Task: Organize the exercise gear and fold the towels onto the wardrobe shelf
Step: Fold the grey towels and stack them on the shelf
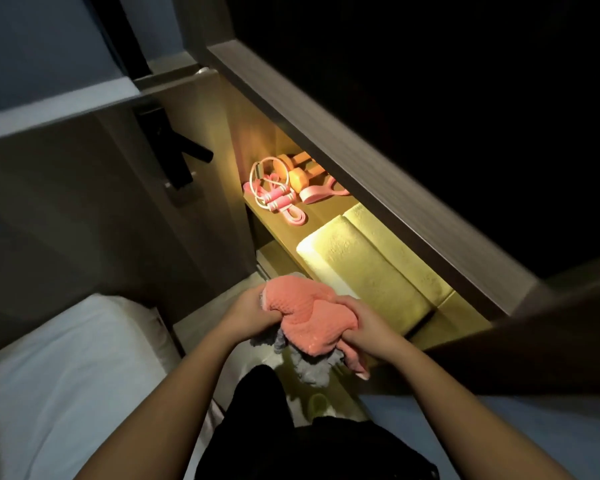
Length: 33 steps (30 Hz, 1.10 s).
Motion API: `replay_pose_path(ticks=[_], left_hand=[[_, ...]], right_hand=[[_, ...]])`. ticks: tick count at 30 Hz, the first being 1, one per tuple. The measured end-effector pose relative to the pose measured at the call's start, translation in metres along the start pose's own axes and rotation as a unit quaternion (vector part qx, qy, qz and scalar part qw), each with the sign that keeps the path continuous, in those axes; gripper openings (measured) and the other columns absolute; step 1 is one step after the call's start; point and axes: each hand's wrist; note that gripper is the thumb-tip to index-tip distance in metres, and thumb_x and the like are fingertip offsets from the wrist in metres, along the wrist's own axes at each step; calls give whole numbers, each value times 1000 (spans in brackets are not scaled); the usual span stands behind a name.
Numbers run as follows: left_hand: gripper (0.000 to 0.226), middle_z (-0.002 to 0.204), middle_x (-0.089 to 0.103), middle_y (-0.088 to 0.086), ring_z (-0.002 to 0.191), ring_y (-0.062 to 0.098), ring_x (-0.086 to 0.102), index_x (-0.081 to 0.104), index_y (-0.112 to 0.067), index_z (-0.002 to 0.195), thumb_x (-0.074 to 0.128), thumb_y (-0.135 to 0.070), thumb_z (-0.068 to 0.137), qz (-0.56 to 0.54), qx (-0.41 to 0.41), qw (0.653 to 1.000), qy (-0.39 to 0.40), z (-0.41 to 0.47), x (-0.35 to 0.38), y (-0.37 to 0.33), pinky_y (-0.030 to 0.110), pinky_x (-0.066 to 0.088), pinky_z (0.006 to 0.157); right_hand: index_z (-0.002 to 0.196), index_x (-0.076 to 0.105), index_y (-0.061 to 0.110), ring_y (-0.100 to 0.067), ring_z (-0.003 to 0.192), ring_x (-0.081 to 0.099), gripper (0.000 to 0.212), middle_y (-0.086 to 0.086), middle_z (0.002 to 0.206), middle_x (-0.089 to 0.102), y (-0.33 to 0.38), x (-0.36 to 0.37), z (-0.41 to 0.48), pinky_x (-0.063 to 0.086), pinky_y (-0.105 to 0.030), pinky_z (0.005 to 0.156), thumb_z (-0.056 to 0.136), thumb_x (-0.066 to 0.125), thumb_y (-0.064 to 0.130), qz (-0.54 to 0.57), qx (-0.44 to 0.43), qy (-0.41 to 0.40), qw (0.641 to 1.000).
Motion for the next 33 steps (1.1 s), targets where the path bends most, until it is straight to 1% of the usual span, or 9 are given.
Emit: replay_pose_path(ticks=[3,6,10,14,17,20,24,28,33], left_hand=[[43,97,67,-2,87,13,62,62,-29,117,71,-20,76,39,17,997,61,47,-30,7,28,52,76],[49,104,66,1,96,18,62,59,-27,124,71,-23,77,86,42,987,127,97,-58,18,38,53,87],[48,108,65,2,101,19,61,59,-25,126,71,-25,79,142,97,967,189,149,-77,34,37,51,92],[43,104,66,-5,98,13,62,60,-28,122,74,-27,81,117,132,959,221,176,-67,65,35,51,92],[41,104,69,-4,97,12,63,62,-26,119,76,-26,81,77,155,962,209,182,-47,101,31,52,85],[31,97,69,-6,88,3,63,65,-25,106,78,-25,78,13,193,960,200,173,-30,143,21,48,75],[21,90,69,-12,74,-10,63,65,-27,96,76,-16,83,-63,235,943,227,147,-28,200,9,47,63],[16,87,69,-11,75,-2,66,64,-27,92,76,-24,82,-107,259,924,259,113,-56,244,22,50,66],[90,80,71,-14,76,-3,67,63,-25,91,69,-90,30,-150,298,897,290,61,-95,278,14,52,64]], right_hand=[[130,52,36,-17,113,54,63,-3,126,56,5,12,34,45,-32,96,76,62,5,11,31,-36,999],[121,51,50,-13,111,55,64,0,124,58,10,33,65,43,-21,87,78,61,3,60,67,-98,991],[106,55,67,5,103,60,68,28,110,64,20,65,94,43,-8,79,79,60,5,133,79,-183,971],[107,53,71,20,103,53,59,47,108,56,25,97,100,39,0,79,72,63,24,144,71,-239,958],[107,56,66,14,101,56,61,36,107,62,3,129,95,41,-4,78,71,65,17,139,90,-280,946],[118,57,41,-3,107,59,63,10,116,64,-23,177,87,45,-21,88,73,68,-3,131,97,-325,932],[113,57,30,15,93,56,56,15,108,63,-20,252,69,42,-9,80,64,65,3,136,88,-388,907],[109,59,34,8,94,58,60,13,109,63,-2,324,45,44,-9,80,71,64,-13,157,77,-417,892],[114,61,32,0,98,61,49,18,106,66,41,382,10,49,-15,74,73,60,5,215,66,-423,878]])
Point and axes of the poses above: each hand's wrist, its own z-axis towards the middle knuckle, its own x-axis out of the palm, y = z × x
